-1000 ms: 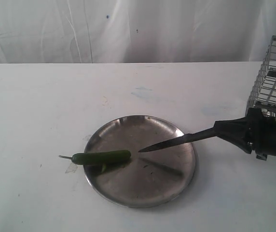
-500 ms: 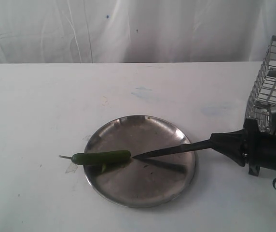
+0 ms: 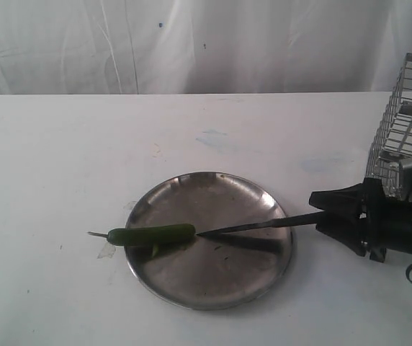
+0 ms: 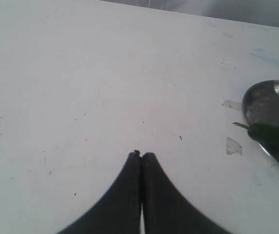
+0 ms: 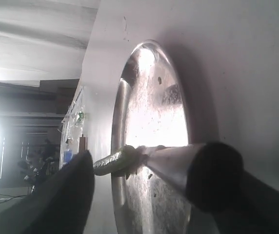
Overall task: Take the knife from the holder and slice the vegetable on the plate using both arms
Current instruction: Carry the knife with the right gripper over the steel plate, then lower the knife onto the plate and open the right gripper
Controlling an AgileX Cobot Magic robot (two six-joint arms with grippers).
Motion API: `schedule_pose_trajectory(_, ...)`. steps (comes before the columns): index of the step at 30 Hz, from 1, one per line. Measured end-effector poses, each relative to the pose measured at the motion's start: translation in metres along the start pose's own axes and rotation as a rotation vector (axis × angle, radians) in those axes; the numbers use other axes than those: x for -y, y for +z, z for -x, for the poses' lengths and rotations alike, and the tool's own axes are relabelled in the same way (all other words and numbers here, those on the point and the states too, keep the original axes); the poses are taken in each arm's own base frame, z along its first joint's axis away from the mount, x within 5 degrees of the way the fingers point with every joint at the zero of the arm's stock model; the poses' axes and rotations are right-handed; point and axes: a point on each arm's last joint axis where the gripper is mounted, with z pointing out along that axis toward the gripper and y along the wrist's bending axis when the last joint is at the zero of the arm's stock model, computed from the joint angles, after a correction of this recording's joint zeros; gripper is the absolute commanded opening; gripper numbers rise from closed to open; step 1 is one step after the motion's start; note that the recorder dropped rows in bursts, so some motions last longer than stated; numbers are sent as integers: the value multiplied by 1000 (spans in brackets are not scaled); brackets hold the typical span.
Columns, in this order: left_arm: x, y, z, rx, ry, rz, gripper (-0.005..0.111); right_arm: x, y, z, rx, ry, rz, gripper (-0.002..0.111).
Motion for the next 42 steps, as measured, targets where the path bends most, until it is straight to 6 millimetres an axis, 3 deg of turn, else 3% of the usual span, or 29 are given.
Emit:
schedule_pose_trajectory(8,0,0,0,0,0,0,0,-18,-5,7,-52,-40,-51,67)
schedule_pose_trajectory(14,0,0,0,0,0,0,0,-24,-17,8,-203,-79,-288,67)
schedule_pose_trajectory(28,0,0,0,0,0,0,0,-75,-39,6,-210,-158,-357,64)
schedule_pose_trajectory(37,0,0,0,0,0,0,0,-113,-20,-1,-249,-318,-241,60)
schedule_pose_trajectory(42,0,0,0,0,0,0,0,-129,-1,16,-320,-388,-313,60)
